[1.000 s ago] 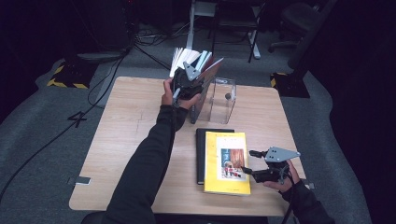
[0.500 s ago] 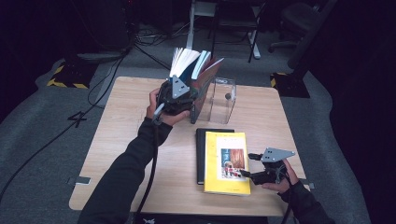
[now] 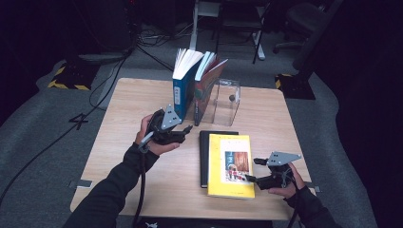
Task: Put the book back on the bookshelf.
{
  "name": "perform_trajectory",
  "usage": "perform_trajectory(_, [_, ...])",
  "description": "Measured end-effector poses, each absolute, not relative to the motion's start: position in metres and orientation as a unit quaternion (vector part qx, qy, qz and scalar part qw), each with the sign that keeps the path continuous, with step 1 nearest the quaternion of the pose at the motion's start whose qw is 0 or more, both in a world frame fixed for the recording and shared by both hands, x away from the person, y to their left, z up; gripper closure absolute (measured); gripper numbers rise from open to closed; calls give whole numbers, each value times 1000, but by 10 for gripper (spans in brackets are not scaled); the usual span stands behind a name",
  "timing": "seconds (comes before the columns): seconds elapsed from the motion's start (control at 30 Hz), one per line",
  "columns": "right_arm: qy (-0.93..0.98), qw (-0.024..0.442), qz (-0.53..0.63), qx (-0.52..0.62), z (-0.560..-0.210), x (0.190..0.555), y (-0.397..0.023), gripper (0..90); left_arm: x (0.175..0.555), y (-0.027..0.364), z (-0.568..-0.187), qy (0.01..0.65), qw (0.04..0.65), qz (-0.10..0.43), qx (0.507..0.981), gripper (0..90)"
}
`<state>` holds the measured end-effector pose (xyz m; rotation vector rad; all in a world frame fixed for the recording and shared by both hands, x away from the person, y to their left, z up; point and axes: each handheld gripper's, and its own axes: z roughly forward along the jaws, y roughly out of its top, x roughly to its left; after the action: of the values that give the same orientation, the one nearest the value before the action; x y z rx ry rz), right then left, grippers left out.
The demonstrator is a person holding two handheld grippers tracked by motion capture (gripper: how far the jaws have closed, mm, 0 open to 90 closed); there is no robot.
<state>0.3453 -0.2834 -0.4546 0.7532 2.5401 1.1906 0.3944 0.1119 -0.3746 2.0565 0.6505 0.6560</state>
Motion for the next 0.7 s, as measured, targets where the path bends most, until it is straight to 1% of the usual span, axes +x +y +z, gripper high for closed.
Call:
perform_trajectory(0.1, [869, 117, 405, 257, -454, 344, -284, 257, 388, 113, -382, 251, 418, 260, 833, 343])
perform_trajectory(0.27, [870, 109, 407, 257, -455, 342, -285, 257, 379, 114, -394, 245, 413, 239, 844, 322])
perform_trajectory(0.37, [870, 104, 408, 257, -456, 342, -286, 255, 370, 114, -409, 237, 405, 223, 854, 307])
perform_trajectory(0.57, [874, 79, 406, 255, -457, 339, -282, 230, 354, 115, -435, 218, 390, 188, 875, 284])
perform_trajectory(0.63, [877, 68, 402, 254, -457, 340, -281, 198, 348, 116, -446, 211, 381, 176, 883, 281])
perform_trajectory(0.7, [876, 59, 401, 261, -458, 341, -281, 192, 342, 116, -457, 204, 372, 162, 891, 277])
